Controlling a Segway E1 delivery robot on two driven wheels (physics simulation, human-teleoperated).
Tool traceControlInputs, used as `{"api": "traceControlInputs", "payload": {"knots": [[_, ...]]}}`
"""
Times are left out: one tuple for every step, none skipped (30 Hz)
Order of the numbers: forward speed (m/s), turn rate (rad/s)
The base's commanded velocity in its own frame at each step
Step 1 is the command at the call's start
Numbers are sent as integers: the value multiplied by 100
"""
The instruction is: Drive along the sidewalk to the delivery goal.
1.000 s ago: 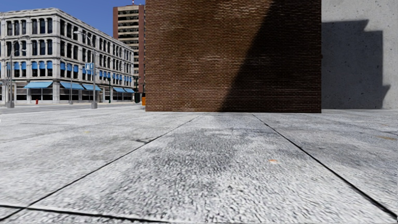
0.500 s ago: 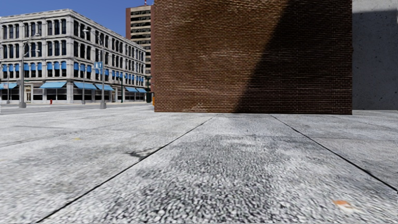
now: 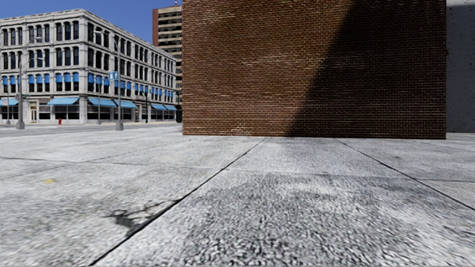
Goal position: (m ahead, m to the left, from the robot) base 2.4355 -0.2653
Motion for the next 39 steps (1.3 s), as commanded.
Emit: {"api": "traceControlInputs", "payload": {"knots": [[200,0],[200,0],[200,0],[200,0],[200,0],[200,0],[200,0],[200,0],[200,0],[200,0],[200,0],[200,0],[197,-24],[188,-30],[180,-31],[180,-31],[169,-32],[162,-32],[162,-32],[159,-32],[158,-32],[155,-32],[155,-32],[154,-32],[138,-38],[138,-38],[138,-38],[137,-38],[137,-38],[135,-38],[128,-38],[117,-32],[117,-32],[30,0],[11,0],[0,0],[0,0],[0,0],[0,0]]}}
